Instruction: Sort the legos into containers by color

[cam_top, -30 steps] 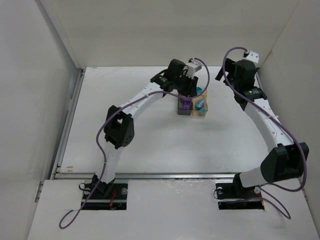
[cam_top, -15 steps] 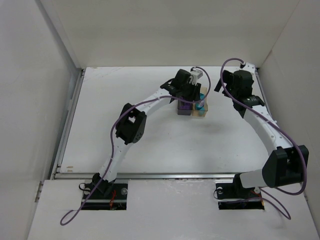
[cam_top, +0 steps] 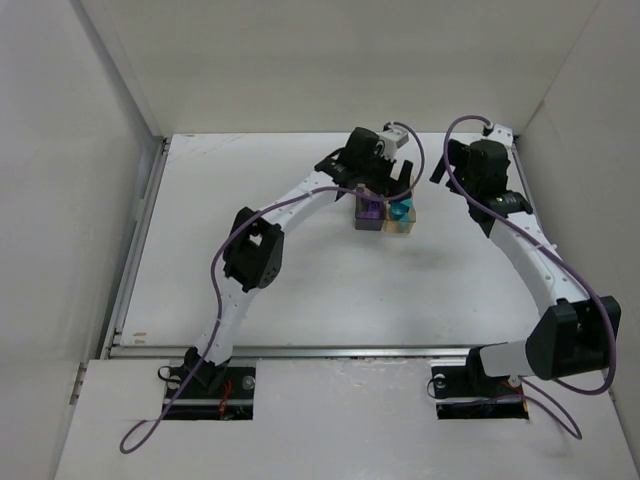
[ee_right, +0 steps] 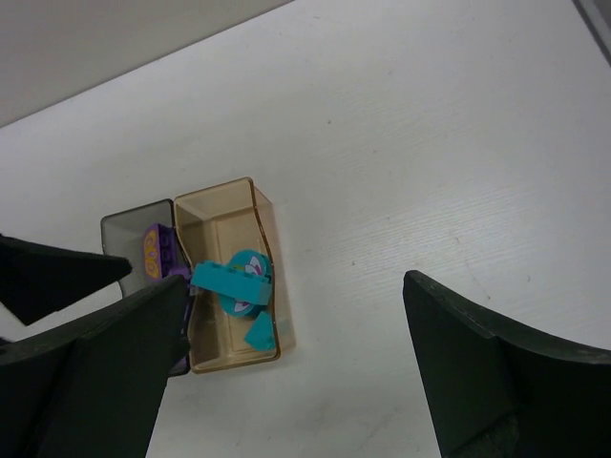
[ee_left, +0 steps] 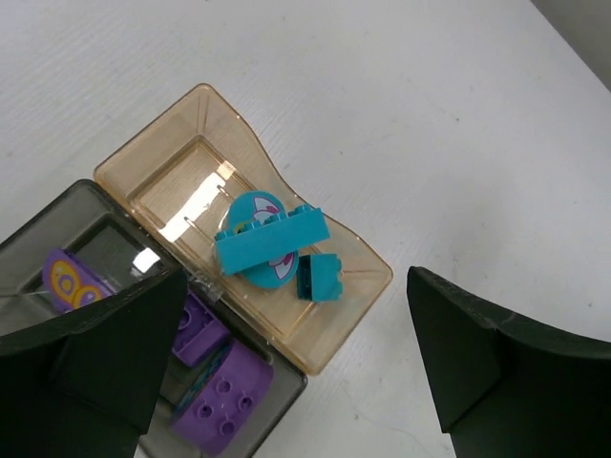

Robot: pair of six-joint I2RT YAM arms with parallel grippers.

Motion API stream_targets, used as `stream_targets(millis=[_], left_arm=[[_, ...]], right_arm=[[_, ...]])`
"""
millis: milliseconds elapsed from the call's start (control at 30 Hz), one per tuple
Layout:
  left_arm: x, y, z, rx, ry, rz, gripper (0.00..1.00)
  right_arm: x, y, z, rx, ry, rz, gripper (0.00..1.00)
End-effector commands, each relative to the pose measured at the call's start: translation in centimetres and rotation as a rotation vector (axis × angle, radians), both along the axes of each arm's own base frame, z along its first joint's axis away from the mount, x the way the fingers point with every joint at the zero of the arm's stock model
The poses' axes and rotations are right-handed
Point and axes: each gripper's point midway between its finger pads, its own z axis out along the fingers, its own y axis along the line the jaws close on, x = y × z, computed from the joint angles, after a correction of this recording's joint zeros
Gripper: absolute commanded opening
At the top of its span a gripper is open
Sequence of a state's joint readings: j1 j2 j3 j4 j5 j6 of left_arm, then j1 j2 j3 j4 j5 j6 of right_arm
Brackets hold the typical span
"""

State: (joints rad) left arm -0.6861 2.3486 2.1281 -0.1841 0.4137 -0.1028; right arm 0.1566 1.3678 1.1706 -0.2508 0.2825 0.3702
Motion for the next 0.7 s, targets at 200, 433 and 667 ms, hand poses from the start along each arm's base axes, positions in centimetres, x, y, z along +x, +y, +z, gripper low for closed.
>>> stream_targets(millis=[200, 433, 667], left_arm=[[6.5, 19.6, 14.1, 0.104, -0.278, 0.482, 1.00], [5.9, 38.4, 12.3, 0.273, -0.238, 0.886, 1.00], [1.4, 44.9, 8.8, 0.431, -0.227, 1.058, 1.00]], right_arm=[[-4.6, -6.5, 7.0, -0.046, -0.174, -0.264, 1.00], [-11.3, -13.9, 4.5, -0.194, -0.181, -0.716, 1.00], [-11.6, -14.4, 4.1, -0.173, -0.190, -0.779, 1.00]])
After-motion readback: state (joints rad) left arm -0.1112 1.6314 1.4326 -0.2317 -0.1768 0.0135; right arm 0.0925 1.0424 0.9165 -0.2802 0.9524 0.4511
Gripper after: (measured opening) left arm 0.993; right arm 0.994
